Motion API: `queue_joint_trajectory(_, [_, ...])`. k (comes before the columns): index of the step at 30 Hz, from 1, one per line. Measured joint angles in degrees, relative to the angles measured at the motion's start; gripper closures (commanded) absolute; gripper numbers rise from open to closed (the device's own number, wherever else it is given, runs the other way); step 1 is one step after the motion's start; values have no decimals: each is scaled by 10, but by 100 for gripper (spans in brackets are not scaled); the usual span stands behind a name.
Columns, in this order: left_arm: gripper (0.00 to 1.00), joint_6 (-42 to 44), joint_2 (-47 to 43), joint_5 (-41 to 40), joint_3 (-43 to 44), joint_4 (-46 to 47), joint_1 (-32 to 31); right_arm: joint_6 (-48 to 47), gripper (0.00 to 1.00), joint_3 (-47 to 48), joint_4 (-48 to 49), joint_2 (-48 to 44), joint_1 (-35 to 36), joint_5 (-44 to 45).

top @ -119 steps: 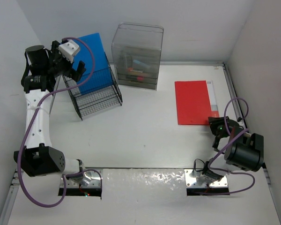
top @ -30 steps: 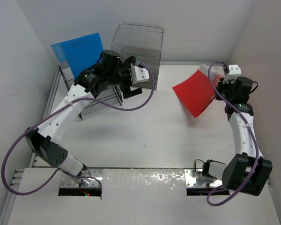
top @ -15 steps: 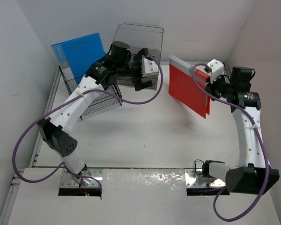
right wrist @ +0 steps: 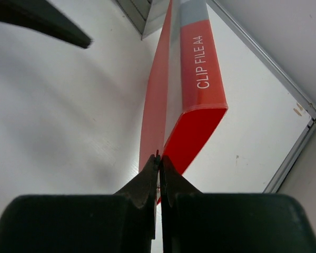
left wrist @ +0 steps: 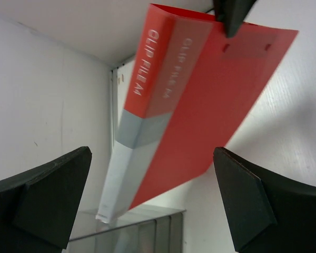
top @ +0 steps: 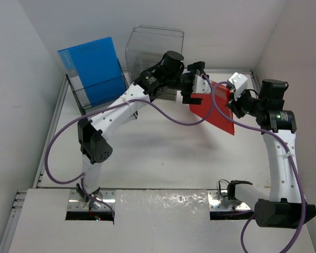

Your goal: Organize the desk

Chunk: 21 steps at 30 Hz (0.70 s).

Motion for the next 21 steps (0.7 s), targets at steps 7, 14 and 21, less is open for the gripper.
queue_joint_trajectory(7, [0, 9, 45, 52, 60, 2, 3, -24, 100, -1, -7, -17, 0, -17])
queue_joint_trajectory(14, [10, 29, 71, 84, 94, -7, -18, -37, 100, -1, -10, -28, 0, -42])
queue_joint_trajectory(21, [58, 35, 110, 101, 103, -5, -29, -49, 100, -1, -15, -39, 4, -61])
